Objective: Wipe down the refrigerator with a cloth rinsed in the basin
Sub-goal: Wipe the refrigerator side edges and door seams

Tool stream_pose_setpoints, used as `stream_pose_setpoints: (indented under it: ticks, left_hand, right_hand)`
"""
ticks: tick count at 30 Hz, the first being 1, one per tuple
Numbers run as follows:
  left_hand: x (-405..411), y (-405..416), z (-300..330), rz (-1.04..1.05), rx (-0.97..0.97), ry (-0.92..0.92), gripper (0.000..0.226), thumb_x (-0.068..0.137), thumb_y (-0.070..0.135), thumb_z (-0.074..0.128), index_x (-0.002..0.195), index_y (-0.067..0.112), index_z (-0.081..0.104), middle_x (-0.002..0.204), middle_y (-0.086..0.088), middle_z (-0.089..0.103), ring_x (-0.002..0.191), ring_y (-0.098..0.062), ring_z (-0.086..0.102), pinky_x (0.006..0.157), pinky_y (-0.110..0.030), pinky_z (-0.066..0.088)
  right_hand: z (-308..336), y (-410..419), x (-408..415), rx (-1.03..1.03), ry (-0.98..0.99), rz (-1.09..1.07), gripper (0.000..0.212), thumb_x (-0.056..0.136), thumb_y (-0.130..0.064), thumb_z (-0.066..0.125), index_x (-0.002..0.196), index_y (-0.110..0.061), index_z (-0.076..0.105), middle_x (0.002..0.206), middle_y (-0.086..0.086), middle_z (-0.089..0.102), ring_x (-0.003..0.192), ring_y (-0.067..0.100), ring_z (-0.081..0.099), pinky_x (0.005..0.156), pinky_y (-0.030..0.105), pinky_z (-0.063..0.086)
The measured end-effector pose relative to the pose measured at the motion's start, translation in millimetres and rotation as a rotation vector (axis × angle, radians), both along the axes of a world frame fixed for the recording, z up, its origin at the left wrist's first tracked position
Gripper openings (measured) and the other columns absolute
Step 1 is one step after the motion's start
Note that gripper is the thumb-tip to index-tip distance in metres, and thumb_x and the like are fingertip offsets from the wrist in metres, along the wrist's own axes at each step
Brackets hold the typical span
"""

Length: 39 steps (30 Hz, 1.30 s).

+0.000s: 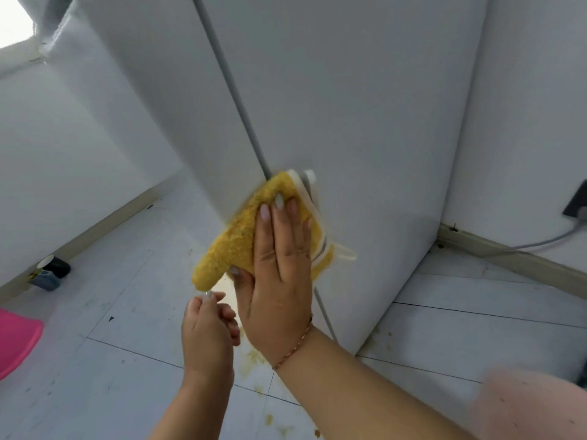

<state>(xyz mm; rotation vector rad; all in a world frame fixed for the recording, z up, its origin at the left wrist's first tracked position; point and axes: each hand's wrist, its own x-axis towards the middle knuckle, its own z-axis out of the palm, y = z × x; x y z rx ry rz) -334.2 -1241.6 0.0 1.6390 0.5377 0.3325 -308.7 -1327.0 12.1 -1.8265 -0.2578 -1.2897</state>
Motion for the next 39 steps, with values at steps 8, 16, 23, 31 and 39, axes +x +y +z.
stream_pose_setpoints:
  ticks: [8, 16, 23, 31, 39]
  left_hand:
    - [-28.6, 3.0, -39.0, 0.034, -0.107, 0.167, 0.019, 0.099, 0.017, 0.039, 0.089, 0.009, 0.053, 0.063, -0.007, 0.045, 0.047, -0.016, 0.036, 0.046, -0.027, 0.027]
    - [-39.3, 4.1, -47.3, -0.173, -0.015, 0.427, 0.023, 0.097, 0.017, 0.047, 0.092, 0.003, 0.063, 0.077, -0.01, 0.055, 0.063, -0.02, 0.051, 0.059, -0.033, 0.044]
    - [-62.3, -18.2, -32.5, -0.526, -0.631, 0.655, 0.065, 0.091, 0.049, 0.047, 0.119, -0.008, 0.06, 0.117, -0.031, 0.062, 0.099, -0.039, 0.064, 0.093, -0.051, 0.05]
    - [-67.4, -23.9, -36.5, -0.562, -0.581, 0.466, 0.02, 0.09, 0.004, 0.053, 0.105, -0.003, 0.065, 0.092, -0.022, 0.068, 0.069, -0.027, 0.067, 0.067, -0.04, 0.058]
    - [-74.5, -16.8, -48.7, -0.549, -0.87, 0.372, 0.043, 0.081, -0.013, 0.047, 0.113, 0.006, 0.068, 0.106, -0.026, 0.065, 0.082, -0.034, 0.062, 0.073, -0.047, 0.056]
  right_hand:
    - [-143.7, -6.1, -41.1, -0.065, 0.46, 0.039, 0.064, 0.102, -0.039, 0.03, 0.152, -0.021, -0.006, 0.159, -0.009, -0.009, 0.143, 0.009, 0.01, 0.11, 0.027, 0.03]
    - [-130.1, -63.3, -90.0, 0.92, 1.146, 0.481, 0.027, 0.096, -0.005, 0.045, 0.11, -0.02, 0.062, 0.125, 0.006, 0.057, 0.099, 0.008, 0.061, 0.083, 0.024, 0.05]
    - [-66.3, -103.4, -97.6, 1.663, 1.279, 0.913, 0.06, 0.096, -0.048, 0.033, 0.12, -0.001, 0.061, 0.112, 0.028, 0.065, 0.103, 0.043, 0.063, 0.082, 0.051, 0.047]
    - [-54.3, -139.7, -88.4, 1.139, 1.445, 0.935, 0.05, 0.083, -0.038, 0.059, 0.118, -0.003, 0.062, 0.109, 0.018, 0.069, 0.099, 0.033, 0.067, 0.082, 0.043, 0.054]
    - [-60.0, -171.7, -79.7, 1.043, 1.376, 1.047, 0.045, 0.066, -0.003, 0.074, 0.111, -0.004, 0.066, 0.116, 0.02, 0.066, 0.101, 0.034, 0.066, 0.078, 0.044, 0.057]
